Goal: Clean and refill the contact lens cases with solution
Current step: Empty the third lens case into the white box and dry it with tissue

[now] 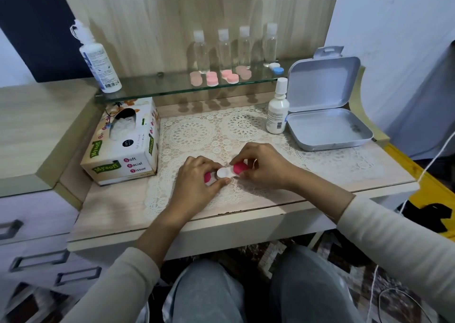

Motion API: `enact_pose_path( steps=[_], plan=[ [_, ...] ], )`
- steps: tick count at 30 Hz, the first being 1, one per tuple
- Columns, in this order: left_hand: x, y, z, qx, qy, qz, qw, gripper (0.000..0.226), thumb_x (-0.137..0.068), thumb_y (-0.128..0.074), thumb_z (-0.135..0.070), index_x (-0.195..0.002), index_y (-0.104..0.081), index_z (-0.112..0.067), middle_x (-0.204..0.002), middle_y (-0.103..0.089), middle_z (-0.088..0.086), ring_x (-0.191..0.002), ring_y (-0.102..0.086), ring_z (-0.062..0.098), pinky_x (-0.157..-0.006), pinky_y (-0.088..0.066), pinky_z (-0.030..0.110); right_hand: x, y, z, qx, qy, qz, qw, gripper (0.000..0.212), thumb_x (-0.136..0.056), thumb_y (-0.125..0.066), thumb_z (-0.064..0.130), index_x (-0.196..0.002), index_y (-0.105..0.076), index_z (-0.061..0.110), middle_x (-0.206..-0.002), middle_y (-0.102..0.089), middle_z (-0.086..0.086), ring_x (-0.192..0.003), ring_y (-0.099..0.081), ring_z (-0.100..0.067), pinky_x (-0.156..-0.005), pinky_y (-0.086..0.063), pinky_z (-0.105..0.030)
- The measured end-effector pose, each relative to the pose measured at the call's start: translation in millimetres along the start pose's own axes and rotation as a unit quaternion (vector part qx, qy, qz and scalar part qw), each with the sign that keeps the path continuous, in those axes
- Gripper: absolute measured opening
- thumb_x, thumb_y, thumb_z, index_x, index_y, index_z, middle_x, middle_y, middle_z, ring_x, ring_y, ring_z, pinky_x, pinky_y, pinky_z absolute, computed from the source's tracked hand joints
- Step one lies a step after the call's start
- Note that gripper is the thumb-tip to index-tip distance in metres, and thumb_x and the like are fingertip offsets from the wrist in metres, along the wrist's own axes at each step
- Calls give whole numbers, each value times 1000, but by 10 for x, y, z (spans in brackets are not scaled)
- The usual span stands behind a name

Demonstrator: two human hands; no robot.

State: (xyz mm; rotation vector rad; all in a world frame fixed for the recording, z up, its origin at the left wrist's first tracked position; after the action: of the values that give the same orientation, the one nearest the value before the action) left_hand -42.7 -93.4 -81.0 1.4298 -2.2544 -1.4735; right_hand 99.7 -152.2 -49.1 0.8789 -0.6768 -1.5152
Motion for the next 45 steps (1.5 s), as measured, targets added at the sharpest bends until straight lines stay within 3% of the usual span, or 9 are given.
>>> enact_pose_path(
  steps=[4,9,14,18,24,29,36,39,45],
  plan=[
    [-3,-4,-4,-4,-5,0,1000,35,-72,-74,-38,-100,-70,-17,-93,-60,-4,-92,-44,14,-80,-38,30,38,11,0,-27,18,28,999,23,-77,-65,4,-94,-71,19,-90,-53,11,-74,-51,-5,-66,-38,-12],
    [-1,0,-5,-5,-7,-1,1000,37,-72,-74,-40,-100,-70,-17,-93,-61,-3,-91,-43,13,-78,-37,29,18,37,7,-13,16,52,998,26,-74,-66,3,-90,-73,23,-104,-57,0,-85,-53,-9,-68,-39,-9],
    [2,1,-7,-9,-9,-2,1000,34,-73,-74,-35,-100,-70,-15,-93,-61,-1,-91,-45,15,-77,-36,27,9,26,-20,43,-17,17,999,35,-73,-74,28,-106,-66,18,-95,-55,2,-85,-55,-14,-71,-42,-22],
    [1,-5,-1,-1,-4,-1,1000,35,-72,-74,-37,-100,-71,-17,-93,-60,-4,-91,-43,13,-78,-36,29,16,18,1,50,-16,13,999,25,-77,-69,19,-103,-69,17,-89,-58,3,-76,-50,-9,-68,-41,-23],
    [3,3,-8,0,-10,-6,1000,32,-72,-75,-34,-98,-71,-17,-91,-60,-4,-89,-43,13,-74,-33,27,21,148,-80,-22,-48,-22,998,38,-77,-69,7,-113,-65,16,-96,-59,5,-78,-58,-14,-67,-43,-17],
    [2,-4,-2,5,-15,-9,1000,31,-72,-76,-33,-98,-71,-18,-89,-59,-6,-88,-43,13,-74,-34,26,47,176,-181,33,-62,-27,997,26,-76,-72,14,-101,-69,13,-98,-65,-2,-77,-53,-12,-67,-39,-20],
    [11,4,2,3,-19,-10,1000,31,-72,-76,-34,-99,-71,-19,-87,-56,-11,-87,-42,11,-72,-31,14,69,140,-209,67,-69,-19,995,38,-76,-73,26,-112,-66,16,-109,-62,-4,-91,-52,-16,-79,-41,-26],
    [7,6,-4,2,-18,-7,1000,31,-71,-76,-33,-98,-71,-18,-88,-57,-10,-88,-42,12,-71,-31,18,72,101,-177,79,-47,-24,995,46,-73,-75,35,-115,-64,20,-112,-59,1,-104,-47,-17,-78,-32,-23],
    [8,13,-11,2,-13,-1,1000,29,-73,-75,-31,-99,-71,-17,-88,-56,-9,-89,-42,12,-73,-30,23,74,-27,-162,71,-41,-32,996,32,-73,-73,37,-103,-68,26,-103,-57,5,-100,-46,-16,-86,-33,-33]
  ],
)
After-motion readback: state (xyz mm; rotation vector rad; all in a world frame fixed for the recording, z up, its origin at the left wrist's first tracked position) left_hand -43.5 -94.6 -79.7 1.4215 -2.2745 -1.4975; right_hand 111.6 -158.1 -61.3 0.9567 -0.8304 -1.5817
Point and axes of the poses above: each hand's wrist, its own x-axis away from the middle knuckle, its own y-axis out of the back of the hand, z = x × y, the point moved 4 cm from there along -x, towards the middle knuckle
